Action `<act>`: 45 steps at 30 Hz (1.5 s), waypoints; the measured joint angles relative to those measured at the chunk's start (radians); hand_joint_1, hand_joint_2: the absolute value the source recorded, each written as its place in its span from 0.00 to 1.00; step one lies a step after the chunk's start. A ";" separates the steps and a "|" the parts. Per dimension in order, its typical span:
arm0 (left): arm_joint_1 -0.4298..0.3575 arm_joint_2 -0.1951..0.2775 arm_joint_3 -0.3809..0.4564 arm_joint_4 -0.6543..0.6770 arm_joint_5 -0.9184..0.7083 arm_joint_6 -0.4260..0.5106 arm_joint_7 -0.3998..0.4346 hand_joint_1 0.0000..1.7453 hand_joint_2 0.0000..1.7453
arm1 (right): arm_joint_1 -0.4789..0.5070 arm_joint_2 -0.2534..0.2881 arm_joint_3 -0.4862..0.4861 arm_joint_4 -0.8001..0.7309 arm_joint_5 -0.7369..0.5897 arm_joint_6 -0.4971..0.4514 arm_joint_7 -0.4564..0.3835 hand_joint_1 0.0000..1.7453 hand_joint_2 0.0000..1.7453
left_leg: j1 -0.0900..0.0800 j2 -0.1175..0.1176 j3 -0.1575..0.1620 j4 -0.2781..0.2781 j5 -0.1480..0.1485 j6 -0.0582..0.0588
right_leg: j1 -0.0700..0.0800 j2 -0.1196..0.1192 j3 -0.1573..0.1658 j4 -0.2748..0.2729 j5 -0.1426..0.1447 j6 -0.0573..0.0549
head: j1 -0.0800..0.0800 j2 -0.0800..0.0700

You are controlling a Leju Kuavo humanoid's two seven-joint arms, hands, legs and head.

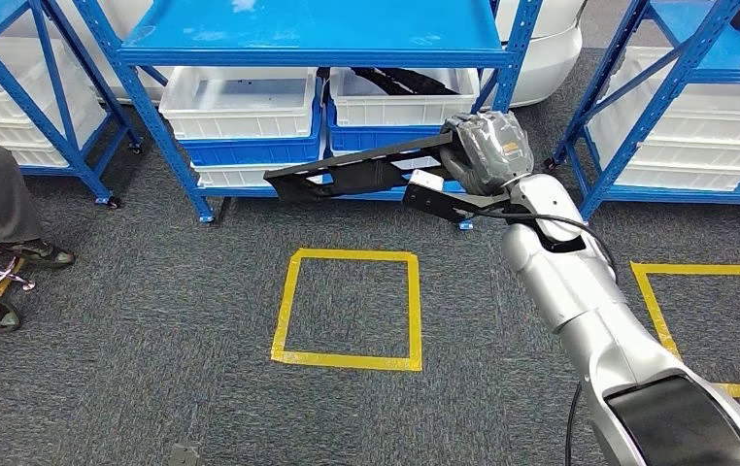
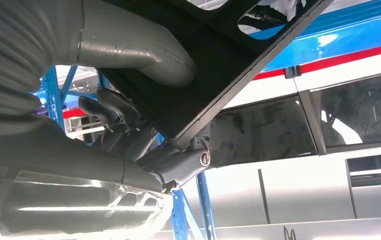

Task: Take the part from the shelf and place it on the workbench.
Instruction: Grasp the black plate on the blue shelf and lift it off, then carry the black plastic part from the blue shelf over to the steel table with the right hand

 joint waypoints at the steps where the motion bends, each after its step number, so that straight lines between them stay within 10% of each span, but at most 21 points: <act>1: 0.000 0.000 0.000 0.000 0.000 0.000 0.001 0.00 1.00 | 0.000 0.000 0.000 0.000 0.000 0.000 -0.001 1.00 1.00 | 0.001 0.000 0.000 -0.002 0.002 -0.002 | 0.001 0.000 -0.001 0.000 0.001 -0.002 | 0.000 0.000; 27: 0.000 0.001 0.000 0.000 -0.009 0.002 0.008 0.00 1.00 | 0.001 -0.001 0.000 0.000 0.000 0.003 -0.001 1.00 1.00 | 0.002 -0.001 -0.005 -0.009 0.010 -0.022 | 0.005 -0.001 -0.011 0.001 0.004 -0.005 | 0.000 0.000; 41: 0.000 0.001 0.001 0.000 -0.009 0.002 0.009 0.00 1.00 | 0.001 -0.001 -0.001 -0.002 0.002 0.006 -0.001 1.00 1.00 | 0.002 0.000 -0.005 -0.011 0.006 -0.003 | -0.001 -0.001 -0.006 -0.008 0.009 0.009 | 0.000 0.000; 45: -0.003 -0.002 0.001 0.000 -0.010 0.002 0.009 0.00 1.00 | -0.003 -0.005 -0.003 -0.006 0.002 0.005 -0.001 1.00 1.00 | 0.010 0.006 0.021 -0.066 0.033 0.007 | 0.000 0.000 -0.075 0.126 -0.065 0.005 | 0.008 0.000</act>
